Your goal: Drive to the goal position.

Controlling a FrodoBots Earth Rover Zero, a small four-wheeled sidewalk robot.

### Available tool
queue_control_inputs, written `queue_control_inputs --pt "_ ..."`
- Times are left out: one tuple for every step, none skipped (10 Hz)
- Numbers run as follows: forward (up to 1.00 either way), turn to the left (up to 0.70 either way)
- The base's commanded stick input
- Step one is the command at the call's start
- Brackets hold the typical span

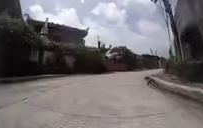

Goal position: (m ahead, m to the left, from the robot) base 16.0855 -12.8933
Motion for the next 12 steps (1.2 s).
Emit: queue_control_inputs --pt "0.50 -0.30" --pt "0.50 -0.49" --pt "0.50 -0.49" --pt "0.50 -0.49" --pt "0.50 -0.49" --pt "0.50 -0.49" --pt "0.50 -0.49" --pt "0.50 -0.49" --pt "0.50 -0.09" --pt "0.50 -0.02" --pt "0.50 0.01" --pt "0.50 0.01"
